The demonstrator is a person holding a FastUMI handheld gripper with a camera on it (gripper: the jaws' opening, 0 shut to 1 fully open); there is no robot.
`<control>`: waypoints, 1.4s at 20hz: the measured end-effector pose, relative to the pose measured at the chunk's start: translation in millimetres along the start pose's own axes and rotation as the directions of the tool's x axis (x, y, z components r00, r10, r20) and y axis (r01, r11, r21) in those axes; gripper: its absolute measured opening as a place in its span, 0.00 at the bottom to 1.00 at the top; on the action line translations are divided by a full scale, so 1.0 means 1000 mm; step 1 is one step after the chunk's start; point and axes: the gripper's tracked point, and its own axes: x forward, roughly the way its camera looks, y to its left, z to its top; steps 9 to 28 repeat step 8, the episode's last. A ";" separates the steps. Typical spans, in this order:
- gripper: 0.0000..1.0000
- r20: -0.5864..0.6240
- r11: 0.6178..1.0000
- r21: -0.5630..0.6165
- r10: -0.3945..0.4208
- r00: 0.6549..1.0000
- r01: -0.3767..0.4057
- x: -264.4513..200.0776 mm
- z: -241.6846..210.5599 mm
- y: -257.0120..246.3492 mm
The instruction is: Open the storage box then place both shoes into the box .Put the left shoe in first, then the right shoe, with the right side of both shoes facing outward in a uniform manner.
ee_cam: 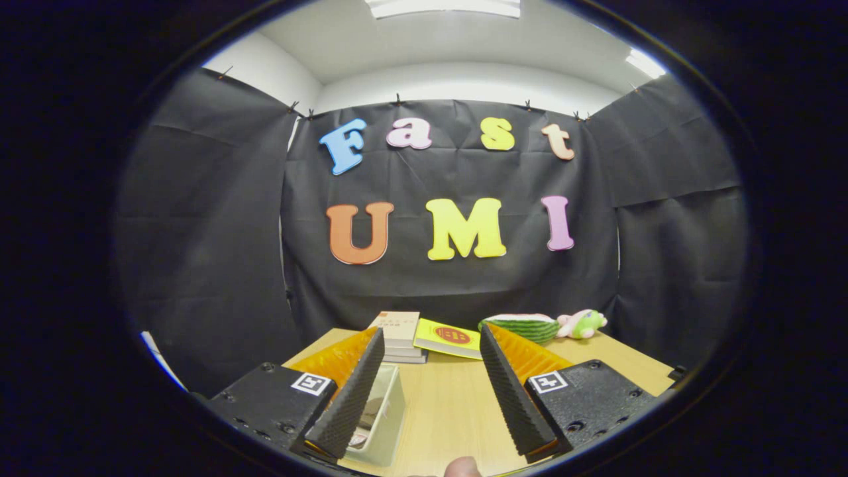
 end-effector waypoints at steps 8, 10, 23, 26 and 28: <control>0.93 0.001 1.000 -0.006 0.016 1.000 -0.016 0.001 0.001 0.009; 0.93 0.001 1.000 -0.006 0.016 1.000 -0.016 0.001 0.001 0.009; 0.93 0.001 1.000 -0.006 0.016 1.000 -0.016 0.001 0.001 0.009; 0.93 0.001 1.000 -0.006 0.016 1.000 -0.016 0.001 0.001 0.009; 0.93 0.001 1.000 -0.006 0.016 1.000 -0.016 0.001 0.001 0.009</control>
